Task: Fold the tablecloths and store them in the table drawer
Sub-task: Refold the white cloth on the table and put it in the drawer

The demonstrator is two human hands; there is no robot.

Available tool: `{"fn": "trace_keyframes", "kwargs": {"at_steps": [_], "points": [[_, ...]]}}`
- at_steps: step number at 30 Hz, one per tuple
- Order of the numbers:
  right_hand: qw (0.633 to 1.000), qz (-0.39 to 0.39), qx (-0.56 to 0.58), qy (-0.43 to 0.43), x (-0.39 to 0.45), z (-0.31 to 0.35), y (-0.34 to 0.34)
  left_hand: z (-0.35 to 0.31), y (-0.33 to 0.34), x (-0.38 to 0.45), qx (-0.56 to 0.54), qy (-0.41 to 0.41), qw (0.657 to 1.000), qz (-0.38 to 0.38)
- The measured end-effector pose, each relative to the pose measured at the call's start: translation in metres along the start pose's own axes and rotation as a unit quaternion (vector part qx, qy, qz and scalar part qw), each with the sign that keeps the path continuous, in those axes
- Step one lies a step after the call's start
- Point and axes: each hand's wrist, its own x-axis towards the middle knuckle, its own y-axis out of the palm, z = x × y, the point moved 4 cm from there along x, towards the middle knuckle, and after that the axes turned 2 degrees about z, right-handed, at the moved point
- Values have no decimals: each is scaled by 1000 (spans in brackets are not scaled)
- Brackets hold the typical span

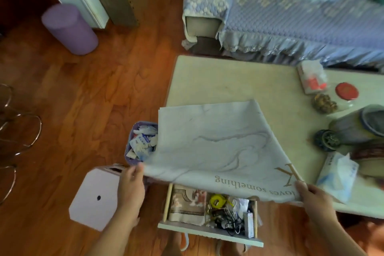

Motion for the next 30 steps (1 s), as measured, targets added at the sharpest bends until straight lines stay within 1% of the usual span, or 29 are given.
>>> {"fn": "trace_keyframes", "kwargs": {"at_steps": [3, 4, 6, 8, 9, 11, 13, 14, 15, 17, 19, 20, 22, 23, 25, 28, 30], "points": [[988, -16, 92, -119, -28, 103, -61, -121, -44, 1, -44, 102, 994, -23], [977, -19, 140, -158, -38, 140, -84, -157, -60, 5, -77, 122, 989, -30], [939, 5, 235, -250, -60, 209, -129, -228, -94, 12, -142, 150, 977, -48], [904, 24, 277, -324, -81, 265, -165, -292, -130, 33, -221, 137, 965, -47], [894, 31, 270, -356, -89, 290, -178, -320, -146, 44, -245, 120, 961, -38], [890, 4, 226, -396, -104, 329, -195, -367, -172, 69, -201, 108, 973, -23], [901, -58, 171, -394, -110, 359, -207, -403, -179, 69, -150, 115, 982, 23], [905, -92, 164, -381, -113, 370, -213, -415, -178, 62, -128, 120, 984, 39], [909, -112, 172, -363, -112, 378, -219, -428, -176, 57, -120, 139, 982, 38], [918, -96, 195, -330, -107, 388, -225, -449, -178, 53, -98, 173, 980, 2], [931, -62, 186, -307, -101, 394, -226, -460, -180, 54, -85, 189, 978, -12], [936, -48, 179, -299, -100, 394, -224, -460, -180, 53, -86, 175, 981, 7], [941, -25, 187, -281, -95, 393, -219, -456, -173, 50, -115, 134, 981, 74], [943, -18, 195, -270, -91, 391, -217, -454, -169, 54, -133, 118, 978, 113], [942, -11, 208, -262, -86, 387, -216, -455, -163, 52, -160, 117, 963, 181], [932, -10, 242, -268, -83, 383, -222, -456, -161, 52, -173, 144, 947, 228], [924, -8, 268, -274, -85, 384, -226, -453, -161, 48, -200, 141, 937, 250]]}}
